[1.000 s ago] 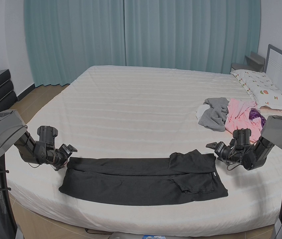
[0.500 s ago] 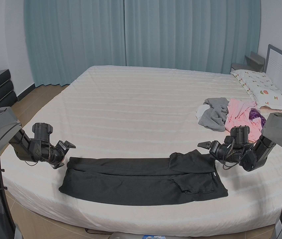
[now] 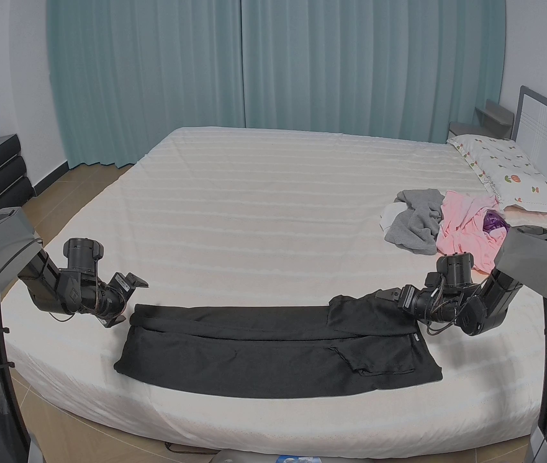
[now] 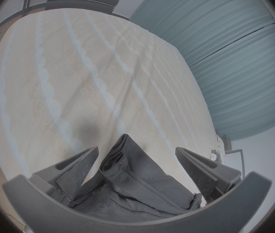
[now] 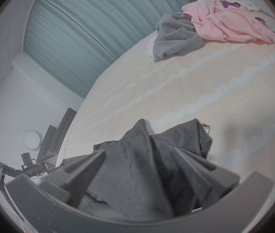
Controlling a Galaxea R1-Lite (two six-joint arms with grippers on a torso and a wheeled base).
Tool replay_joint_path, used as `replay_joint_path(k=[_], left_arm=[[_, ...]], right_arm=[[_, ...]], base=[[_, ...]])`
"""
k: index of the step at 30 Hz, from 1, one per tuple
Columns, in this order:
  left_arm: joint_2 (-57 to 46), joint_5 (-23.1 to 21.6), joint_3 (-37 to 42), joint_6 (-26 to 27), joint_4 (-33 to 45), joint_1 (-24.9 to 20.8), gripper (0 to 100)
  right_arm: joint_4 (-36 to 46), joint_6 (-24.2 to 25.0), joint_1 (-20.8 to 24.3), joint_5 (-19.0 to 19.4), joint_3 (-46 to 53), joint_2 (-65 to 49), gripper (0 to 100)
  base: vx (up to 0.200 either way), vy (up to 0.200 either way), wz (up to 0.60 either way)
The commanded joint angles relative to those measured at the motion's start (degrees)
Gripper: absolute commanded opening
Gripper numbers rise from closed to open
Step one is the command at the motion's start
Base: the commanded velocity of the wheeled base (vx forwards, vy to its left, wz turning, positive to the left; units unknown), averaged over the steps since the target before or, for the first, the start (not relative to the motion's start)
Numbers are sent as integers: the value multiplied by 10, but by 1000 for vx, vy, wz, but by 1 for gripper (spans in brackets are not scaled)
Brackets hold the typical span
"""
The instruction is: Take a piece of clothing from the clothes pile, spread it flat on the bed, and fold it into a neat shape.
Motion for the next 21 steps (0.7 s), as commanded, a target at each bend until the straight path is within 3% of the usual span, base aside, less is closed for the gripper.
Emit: replay_joint_path(k=[1, 21], left_arm=[[1, 0, 0, 0, -1, 0, 100], [-8, 0, 9, 1, -1, 0, 100]], right_arm=[[-1, -4, -2, 0, -1, 9, 0], [-5, -19, -20, 2, 79, -48, 0]], base=[[0, 0, 0], [0, 0, 0]])
